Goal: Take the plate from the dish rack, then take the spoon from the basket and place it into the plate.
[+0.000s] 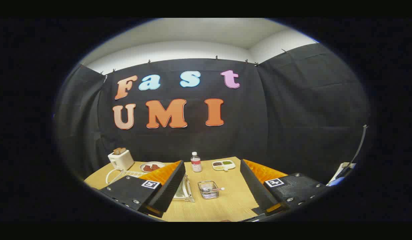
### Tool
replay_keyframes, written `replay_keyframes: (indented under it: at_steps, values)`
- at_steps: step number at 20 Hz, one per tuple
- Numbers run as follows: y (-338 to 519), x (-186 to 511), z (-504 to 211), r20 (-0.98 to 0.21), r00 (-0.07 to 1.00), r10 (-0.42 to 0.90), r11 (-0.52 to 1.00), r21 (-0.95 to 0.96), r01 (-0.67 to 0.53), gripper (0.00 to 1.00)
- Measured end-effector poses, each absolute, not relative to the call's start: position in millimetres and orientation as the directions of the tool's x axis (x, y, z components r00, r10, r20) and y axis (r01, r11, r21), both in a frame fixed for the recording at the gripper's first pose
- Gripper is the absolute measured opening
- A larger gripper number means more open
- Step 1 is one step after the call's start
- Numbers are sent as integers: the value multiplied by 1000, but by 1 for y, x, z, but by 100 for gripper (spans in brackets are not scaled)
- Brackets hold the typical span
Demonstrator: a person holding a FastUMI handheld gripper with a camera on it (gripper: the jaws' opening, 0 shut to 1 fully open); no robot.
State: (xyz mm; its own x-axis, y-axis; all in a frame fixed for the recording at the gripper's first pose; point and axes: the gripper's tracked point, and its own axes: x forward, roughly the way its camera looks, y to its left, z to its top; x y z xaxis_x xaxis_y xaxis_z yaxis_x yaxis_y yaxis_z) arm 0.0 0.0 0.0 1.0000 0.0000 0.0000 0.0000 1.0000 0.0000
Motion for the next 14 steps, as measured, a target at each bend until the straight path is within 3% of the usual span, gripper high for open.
replay_keyframes:
  at_steps: [14]
  values:
    - [52,30,-2,-16,994,108,994,-22,-108,99]
